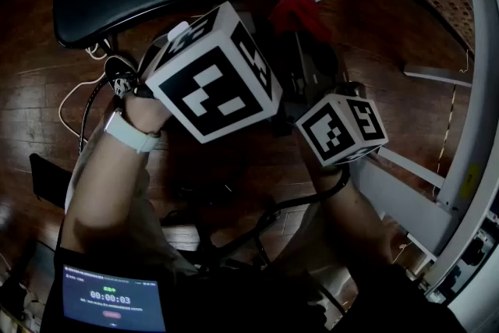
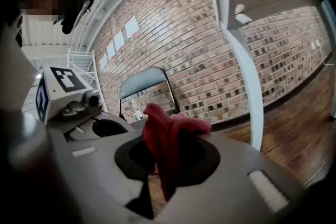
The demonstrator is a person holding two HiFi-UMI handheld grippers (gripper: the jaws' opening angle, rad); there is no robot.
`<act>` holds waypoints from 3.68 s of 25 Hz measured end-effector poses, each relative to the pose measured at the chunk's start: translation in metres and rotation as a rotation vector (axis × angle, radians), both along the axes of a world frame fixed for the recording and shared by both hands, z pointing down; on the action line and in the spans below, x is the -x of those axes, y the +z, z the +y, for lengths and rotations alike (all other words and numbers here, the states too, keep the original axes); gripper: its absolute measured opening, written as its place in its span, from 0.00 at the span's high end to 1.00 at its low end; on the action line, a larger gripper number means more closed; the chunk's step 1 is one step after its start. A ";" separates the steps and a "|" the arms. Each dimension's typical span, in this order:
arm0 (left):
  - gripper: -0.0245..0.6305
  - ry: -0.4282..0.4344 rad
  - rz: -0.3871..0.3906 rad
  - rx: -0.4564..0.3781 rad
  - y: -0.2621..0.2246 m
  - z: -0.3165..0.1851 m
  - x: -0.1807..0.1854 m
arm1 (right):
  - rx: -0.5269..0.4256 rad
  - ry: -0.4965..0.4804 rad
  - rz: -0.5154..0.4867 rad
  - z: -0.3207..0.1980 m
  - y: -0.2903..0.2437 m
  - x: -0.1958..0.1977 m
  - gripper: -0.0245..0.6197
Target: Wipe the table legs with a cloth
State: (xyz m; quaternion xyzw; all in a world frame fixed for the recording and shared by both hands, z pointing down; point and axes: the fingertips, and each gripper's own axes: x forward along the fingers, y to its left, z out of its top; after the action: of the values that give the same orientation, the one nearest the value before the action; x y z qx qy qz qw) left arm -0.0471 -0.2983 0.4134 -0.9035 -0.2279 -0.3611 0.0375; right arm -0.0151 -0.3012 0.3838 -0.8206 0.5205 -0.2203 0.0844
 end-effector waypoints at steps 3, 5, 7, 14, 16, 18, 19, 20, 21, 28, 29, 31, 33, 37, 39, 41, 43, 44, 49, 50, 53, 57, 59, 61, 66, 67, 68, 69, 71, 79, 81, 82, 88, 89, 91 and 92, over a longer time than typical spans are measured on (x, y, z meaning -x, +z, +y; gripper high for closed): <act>0.97 -0.005 0.008 -0.041 -0.001 -0.007 -0.001 | 0.036 0.078 0.006 0.020 0.007 -0.014 0.88; 0.97 -0.016 0.005 -0.063 -0.002 -0.019 0.000 | 0.071 0.116 0.000 0.025 0.017 -0.016 0.88; 0.97 -0.027 0.018 -0.062 -0.007 -0.032 -0.005 | 0.100 0.162 -0.014 0.024 0.024 -0.022 0.88; 0.97 -0.057 0.101 -0.065 -0.042 -0.059 -0.033 | 0.039 0.410 0.010 0.000 0.003 -0.083 0.88; 0.97 -0.043 0.111 -0.086 -0.041 -0.065 -0.037 | 0.023 0.482 0.033 -0.004 -0.006 -0.110 0.88; 0.97 -0.012 0.098 -0.109 -0.034 -0.069 -0.036 | 0.015 0.558 0.046 0.000 -0.014 -0.137 0.88; 0.97 0.001 0.091 -0.119 -0.031 -0.071 -0.036 | 0.015 0.594 0.056 0.004 -0.019 -0.150 0.88; 0.97 0.008 0.088 -0.123 -0.029 -0.074 -0.037 | 0.018 0.626 0.071 0.008 -0.025 -0.163 0.88; 0.97 0.010 0.091 -0.116 -0.029 -0.077 -0.039 | 0.022 0.654 0.093 0.012 -0.031 -0.175 0.88; 0.97 -0.132 0.157 0.187 -0.056 -0.095 -0.071 | 0.067 0.787 0.279 0.034 -0.085 -0.239 0.88; 0.97 -0.163 0.166 0.223 -0.061 -0.099 -0.076 | 0.069 0.788 0.312 0.032 -0.095 -0.248 0.88; 0.97 -0.215 0.188 0.262 -0.072 -0.108 -0.086 | 0.077 0.792 0.380 0.026 -0.115 -0.264 0.88; 0.97 -0.236 0.214 0.279 -0.080 -0.113 -0.094 | 0.103 0.812 0.450 0.022 -0.134 -0.278 0.88; 0.97 -0.221 0.228 0.300 -0.080 -0.107 -0.103 | 0.131 0.868 0.536 0.022 -0.156 -0.296 0.88; 0.97 -0.210 0.221 0.304 -0.078 -0.100 -0.108 | 0.129 0.891 0.539 0.027 -0.160 -0.309 0.88; 0.97 -0.193 0.226 0.314 -0.083 -0.091 -0.112 | 0.134 0.900 0.550 0.033 -0.162 -0.318 0.88; 0.97 -0.173 0.234 0.325 -0.087 -0.083 -0.116 | 0.148 0.899 0.590 0.033 -0.162 -0.321 0.88; 0.97 -0.164 0.234 0.326 -0.088 -0.080 -0.117 | 0.153 0.896 0.606 0.032 -0.159 -0.320 0.88; 0.97 -0.139 0.204 0.314 -0.079 -0.070 -0.119 | 0.178 0.856 0.605 0.021 -0.131 -0.315 0.88; 0.97 -0.138 0.200 0.312 -0.079 -0.069 -0.119 | 0.184 0.849 0.601 0.020 -0.125 -0.316 0.88; 0.97 -0.137 0.195 0.306 -0.078 -0.067 -0.121 | 0.215 0.831 0.591 0.019 -0.105 -0.316 0.88; 0.97 -0.135 0.188 0.306 -0.078 -0.062 -0.126 | 0.250 0.803 0.561 0.018 -0.075 -0.317 0.88; 0.97 -0.132 0.180 0.305 -0.077 -0.060 -0.129 | 0.264 0.789 0.548 0.017 -0.063 -0.317 0.88; 0.97 -0.125 0.167 0.302 -0.074 -0.057 -0.130 | 0.282 0.783 0.534 0.018 -0.049 -0.317 0.88; 0.97 -0.113 0.137 0.295 -0.063 -0.050 -0.132 | 0.332 0.763 0.490 0.021 -0.007 -0.319 0.88; 0.97 -0.113 0.129 0.297 -0.060 -0.049 -0.133 | 0.337 0.758 0.479 0.020 0.001 -0.320 0.88; 0.97 -0.113 0.119 0.297 -0.058 -0.047 -0.134 | 0.337 0.753 0.462 0.020 0.009 -0.320 0.88; 0.97 -0.112 0.108 0.296 -0.055 -0.045 -0.135 | 0.337 0.751 0.445 0.019 0.017 -0.320 0.88; 0.97 -0.109 0.089 0.292 -0.047 -0.042 -0.136 | 0.361 0.756 0.439 0.021 0.029 -0.319 0.88; 0.97 -0.117 0.018 0.278 -0.021 -0.042 -0.138 | 0.391 0.743 0.397 0.022 0.074 -0.319 0.88; 0.97 -0.129 0.007 0.286 -0.017 -0.043 -0.138 | 0.379 0.728 0.382 0.023 0.085 -0.320 0.88; 0.97 -0.138 0.000 0.294 -0.014 -0.044 -0.138 | 0.365 0.719 0.370 0.024 0.090 -0.321 0.88; 0.97 -0.203 -0.076 0.303 0.013 -0.051 -0.137 | 0.310 0.648 0.290 0.025 0.126 -0.320 0.88; 0.97 -0.202 -0.081 0.302 0.015 -0.051 -0.138 | 0.315 0.638 0.285 0.025 0.133 -0.321 0.88; 0.97 -0.191 -0.090 0.302 0.017 -0.047 -0.139 | 0.323 0.620 0.272 0.025 0.146 -0.322 0.88; 0.97 -0.184 -0.094 0.302 0.018 -0.044 -0.140 | 0.329 0.613 0.261 0.025 0.153 -0.322 0.88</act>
State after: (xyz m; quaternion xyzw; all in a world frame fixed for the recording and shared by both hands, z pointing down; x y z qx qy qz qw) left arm 0.0929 -0.3419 0.4317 -0.8980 -0.1976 -0.3664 -0.1424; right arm 0.3069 -0.2759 0.5370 -0.9622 0.2147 -0.1589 -0.0535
